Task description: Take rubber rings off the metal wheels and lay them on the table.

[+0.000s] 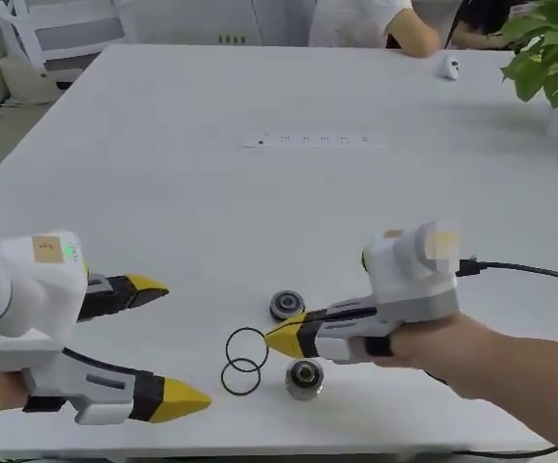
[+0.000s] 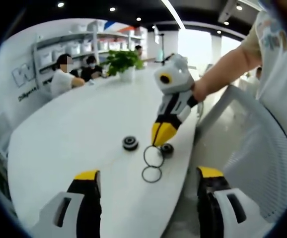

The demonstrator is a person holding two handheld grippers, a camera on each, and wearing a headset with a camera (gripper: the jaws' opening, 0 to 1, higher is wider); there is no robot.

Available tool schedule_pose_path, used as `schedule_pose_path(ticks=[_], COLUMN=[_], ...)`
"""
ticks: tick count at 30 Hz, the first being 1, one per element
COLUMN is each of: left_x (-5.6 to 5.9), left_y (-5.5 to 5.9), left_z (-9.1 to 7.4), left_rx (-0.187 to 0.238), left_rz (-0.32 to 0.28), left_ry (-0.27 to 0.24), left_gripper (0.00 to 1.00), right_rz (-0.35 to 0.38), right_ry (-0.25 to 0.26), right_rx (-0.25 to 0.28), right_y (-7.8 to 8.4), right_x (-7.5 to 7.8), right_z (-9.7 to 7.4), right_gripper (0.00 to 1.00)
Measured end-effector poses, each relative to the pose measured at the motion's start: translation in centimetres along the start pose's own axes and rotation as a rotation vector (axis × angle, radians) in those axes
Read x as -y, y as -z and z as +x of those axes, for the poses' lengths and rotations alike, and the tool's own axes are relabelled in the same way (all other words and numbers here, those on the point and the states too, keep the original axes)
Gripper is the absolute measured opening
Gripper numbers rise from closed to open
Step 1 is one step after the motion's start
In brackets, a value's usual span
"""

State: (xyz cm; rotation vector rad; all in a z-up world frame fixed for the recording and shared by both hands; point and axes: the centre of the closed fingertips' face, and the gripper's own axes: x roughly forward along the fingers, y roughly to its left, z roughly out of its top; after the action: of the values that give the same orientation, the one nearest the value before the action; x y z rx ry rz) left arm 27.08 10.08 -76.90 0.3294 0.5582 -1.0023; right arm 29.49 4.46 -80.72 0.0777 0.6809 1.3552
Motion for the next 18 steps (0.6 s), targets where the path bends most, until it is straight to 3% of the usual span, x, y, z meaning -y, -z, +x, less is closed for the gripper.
schedule_pose_path(ticks=[8, 18], left_x=[-0.8, -1.2], left_y=[0.2, 0.5], left_z=[-1.2, -1.7], left_rx=[0.011, 0.012], left_rz=[-0.03, -0.053], left_ry=[-0.034, -0.045], left_gripper=[0.84, 0.84], right_rz=[0.033, 0.059], right_ry=[0.004, 0.019], right_rx=[-0.028, -0.105], right_y=[0.6, 2.1], right_x=[0.5, 0.7], right_z=[0.7, 2.0], right_gripper=[0.0, 0.0])
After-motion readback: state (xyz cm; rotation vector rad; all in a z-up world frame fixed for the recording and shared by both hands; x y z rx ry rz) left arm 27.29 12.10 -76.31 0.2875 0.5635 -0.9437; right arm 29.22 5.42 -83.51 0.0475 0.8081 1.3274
